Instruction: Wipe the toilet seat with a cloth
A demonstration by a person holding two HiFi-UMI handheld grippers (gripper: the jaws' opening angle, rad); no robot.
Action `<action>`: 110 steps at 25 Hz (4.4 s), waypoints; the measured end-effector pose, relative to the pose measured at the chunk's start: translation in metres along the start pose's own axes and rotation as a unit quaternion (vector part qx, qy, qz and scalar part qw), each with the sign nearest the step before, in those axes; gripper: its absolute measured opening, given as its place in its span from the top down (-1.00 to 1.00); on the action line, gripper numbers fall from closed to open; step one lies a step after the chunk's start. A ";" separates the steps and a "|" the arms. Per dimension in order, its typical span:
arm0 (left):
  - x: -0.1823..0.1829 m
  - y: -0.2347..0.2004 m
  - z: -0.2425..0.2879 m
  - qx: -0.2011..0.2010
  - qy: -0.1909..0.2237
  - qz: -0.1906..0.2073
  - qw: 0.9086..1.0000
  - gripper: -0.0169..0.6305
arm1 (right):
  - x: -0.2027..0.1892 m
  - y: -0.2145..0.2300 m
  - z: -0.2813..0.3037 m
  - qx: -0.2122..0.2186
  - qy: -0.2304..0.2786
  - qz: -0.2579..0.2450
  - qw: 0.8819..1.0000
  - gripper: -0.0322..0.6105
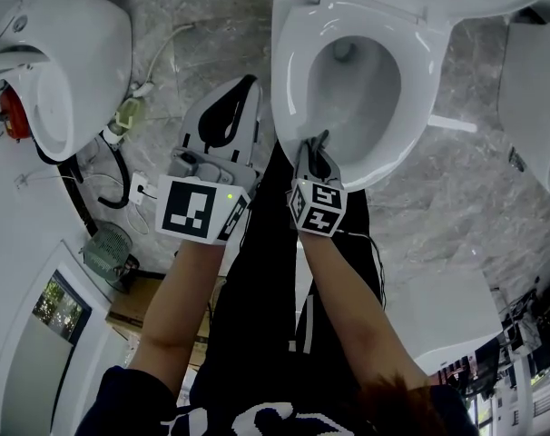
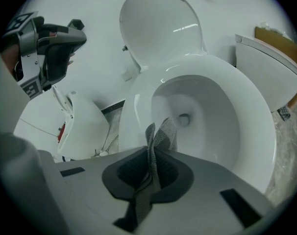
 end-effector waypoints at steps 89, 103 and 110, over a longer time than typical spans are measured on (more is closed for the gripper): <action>0.039 -0.042 0.059 -0.008 -0.017 -0.008 1.000 0.91 | 0.225 -0.054 0.072 0.149 0.142 -0.405 0.891 0.81; 0.041 -0.039 0.070 -0.013 -0.022 -0.008 1.000 0.91 | 0.248 -0.041 0.074 0.130 0.160 -0.421 0.883 0.81; 0.043 -0.034 0.075 -0.017 -0.022 -0.006 1.000 0.91 | 0.260 -0.029 0.071 0.119 0.165 -0.424 0.883 0.81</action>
Point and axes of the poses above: the fingertips, and each gripper's own axes: z forward along the fingers, y to its right, x out of its top, the point moved 6 cm from there along -z, backward along the fingers, and after that the axes turned 9 degrees about -y, right-handed, at the moved point
